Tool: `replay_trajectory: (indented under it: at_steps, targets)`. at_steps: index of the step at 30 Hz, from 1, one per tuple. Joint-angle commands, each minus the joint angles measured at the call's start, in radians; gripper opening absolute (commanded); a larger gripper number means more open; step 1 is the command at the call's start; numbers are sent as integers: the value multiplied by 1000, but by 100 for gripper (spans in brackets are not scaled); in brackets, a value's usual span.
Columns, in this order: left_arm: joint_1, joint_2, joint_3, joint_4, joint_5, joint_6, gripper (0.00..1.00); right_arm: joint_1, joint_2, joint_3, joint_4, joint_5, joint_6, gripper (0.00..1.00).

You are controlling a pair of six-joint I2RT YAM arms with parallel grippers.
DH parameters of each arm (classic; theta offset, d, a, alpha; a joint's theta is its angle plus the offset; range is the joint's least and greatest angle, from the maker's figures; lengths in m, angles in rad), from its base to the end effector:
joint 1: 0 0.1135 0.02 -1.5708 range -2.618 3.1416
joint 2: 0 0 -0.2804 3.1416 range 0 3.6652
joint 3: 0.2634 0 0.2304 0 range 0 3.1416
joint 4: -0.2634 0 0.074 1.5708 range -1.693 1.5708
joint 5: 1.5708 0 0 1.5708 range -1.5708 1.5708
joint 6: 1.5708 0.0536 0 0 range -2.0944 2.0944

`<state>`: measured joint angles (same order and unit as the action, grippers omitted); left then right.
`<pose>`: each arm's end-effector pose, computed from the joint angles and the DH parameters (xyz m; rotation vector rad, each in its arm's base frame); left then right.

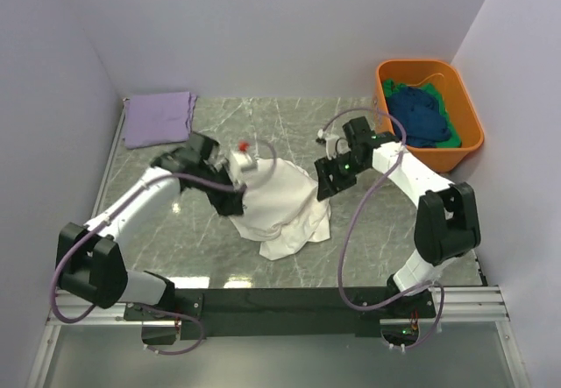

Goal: Fold and stack the t-shirts

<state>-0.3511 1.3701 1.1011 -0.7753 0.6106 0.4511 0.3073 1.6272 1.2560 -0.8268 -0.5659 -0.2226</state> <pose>0.2277 -0.1161 0.2850 1.1675 2.2110 -0.7506 0.2852 0.1206 0.2576 -0.8457 2.5544 0.8019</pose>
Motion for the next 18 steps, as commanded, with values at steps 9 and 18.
replay_trajectory:
  at_steps: [9,18]
  targets:
    - [-264,21,-225,370,-222,55,82,1,183,-80,115,-2,175,63]
    - [-273,152,-208,533,-255,-74,61,-39,272,78,38,3,118,2]
